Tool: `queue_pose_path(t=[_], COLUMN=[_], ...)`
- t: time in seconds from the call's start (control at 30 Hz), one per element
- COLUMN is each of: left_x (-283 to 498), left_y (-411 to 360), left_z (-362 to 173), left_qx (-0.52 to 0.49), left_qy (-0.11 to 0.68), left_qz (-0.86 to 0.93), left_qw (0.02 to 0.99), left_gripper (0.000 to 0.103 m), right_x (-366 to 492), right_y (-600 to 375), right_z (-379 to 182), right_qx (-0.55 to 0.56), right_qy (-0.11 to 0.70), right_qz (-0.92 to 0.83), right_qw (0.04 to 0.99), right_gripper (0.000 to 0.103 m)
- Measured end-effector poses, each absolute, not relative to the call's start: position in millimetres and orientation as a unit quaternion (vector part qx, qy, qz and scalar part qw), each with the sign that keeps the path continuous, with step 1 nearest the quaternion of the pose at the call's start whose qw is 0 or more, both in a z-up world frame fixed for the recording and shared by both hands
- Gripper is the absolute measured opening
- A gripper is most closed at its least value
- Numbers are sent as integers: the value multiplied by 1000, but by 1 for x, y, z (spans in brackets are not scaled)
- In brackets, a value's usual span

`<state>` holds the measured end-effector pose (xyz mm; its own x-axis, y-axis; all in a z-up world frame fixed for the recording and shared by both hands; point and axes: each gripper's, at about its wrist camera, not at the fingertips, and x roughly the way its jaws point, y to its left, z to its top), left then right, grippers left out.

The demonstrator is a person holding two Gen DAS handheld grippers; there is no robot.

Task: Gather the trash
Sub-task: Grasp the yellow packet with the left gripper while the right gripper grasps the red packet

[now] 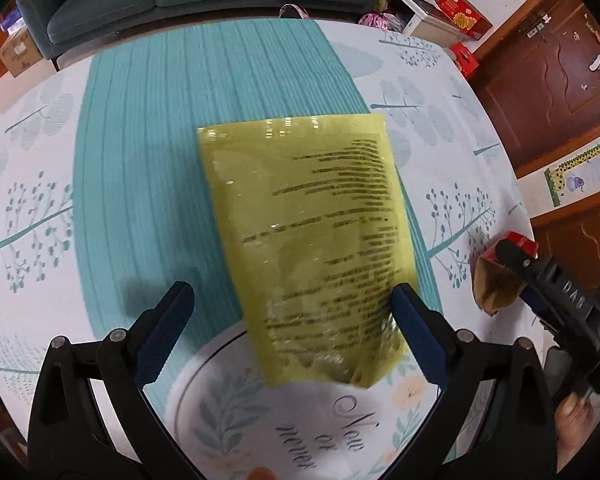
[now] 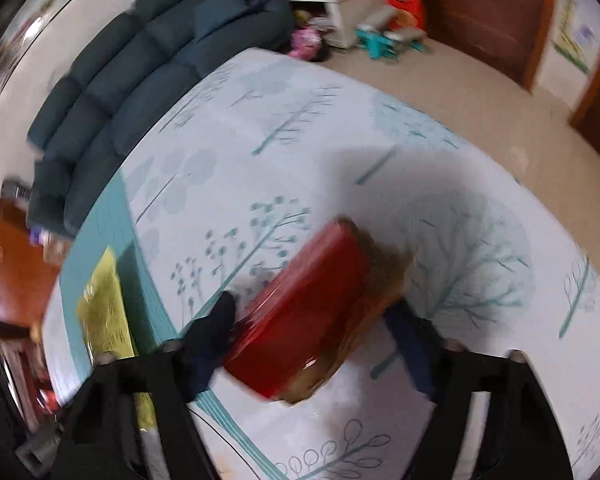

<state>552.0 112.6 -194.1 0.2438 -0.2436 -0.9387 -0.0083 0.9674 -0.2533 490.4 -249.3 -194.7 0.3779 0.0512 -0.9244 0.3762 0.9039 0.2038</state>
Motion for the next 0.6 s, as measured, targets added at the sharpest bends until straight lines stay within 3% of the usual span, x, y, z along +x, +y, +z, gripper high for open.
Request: queue_pose_path(t=[0.27,0.33,0.37,0.47,0.5,0.6], left_x=[559,559,560,555,554,550], left_y=[70,64,63,55,55,49], left_z=[-210,-212,-212,-206,-204,-200], left_qx=[-58,-54,-51,-48,-51,-54], left_qy=[617,615,611,597,596,598], left_qz=[-39,-29,-26,-30,-31,-40], left_qw=[784,786,789,800,801,799], left_gripper=[97,93,87,54,33,16], right_x=[482,475,472,462,459,444], right_y=[-231,-231,-231,-232,-233,-237], right_z=[-195,-194,-193,-189,-189,-186], right_qx=[160,162,163,165,168,182], right_qy=[542,542,540,540,541,542], right_qz=[-46,-34,-30,-18,-15,-5], right_qw=[824,824,825,825,824,821], right_gripper=[55,52,49,43,41,39])
